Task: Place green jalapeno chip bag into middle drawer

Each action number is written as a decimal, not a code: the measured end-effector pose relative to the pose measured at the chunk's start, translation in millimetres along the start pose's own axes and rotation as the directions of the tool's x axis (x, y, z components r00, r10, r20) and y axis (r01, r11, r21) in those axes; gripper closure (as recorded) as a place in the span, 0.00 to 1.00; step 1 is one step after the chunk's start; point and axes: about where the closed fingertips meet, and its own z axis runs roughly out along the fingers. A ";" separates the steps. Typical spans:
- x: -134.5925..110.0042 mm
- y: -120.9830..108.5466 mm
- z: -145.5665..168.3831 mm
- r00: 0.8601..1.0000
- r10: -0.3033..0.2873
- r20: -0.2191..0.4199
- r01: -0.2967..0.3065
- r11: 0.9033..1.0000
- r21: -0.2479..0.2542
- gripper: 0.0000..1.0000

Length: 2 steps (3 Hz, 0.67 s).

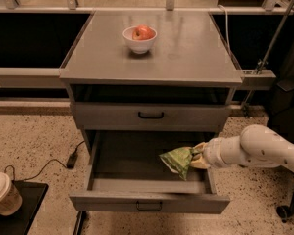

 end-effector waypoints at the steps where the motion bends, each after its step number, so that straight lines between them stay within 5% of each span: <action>1: 33.9 -15.3 50.6 0.998 0.058 -0.012 -0.058 0.998 0.006 1.00; 2: 68.3 -25.2 114.4 0.993 0.111 -0.040 -0.110 0.994 0.026 1.00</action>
Offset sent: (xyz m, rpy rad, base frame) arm 0.0955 0.0118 -0.2133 -0.0196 0.0794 -0.1919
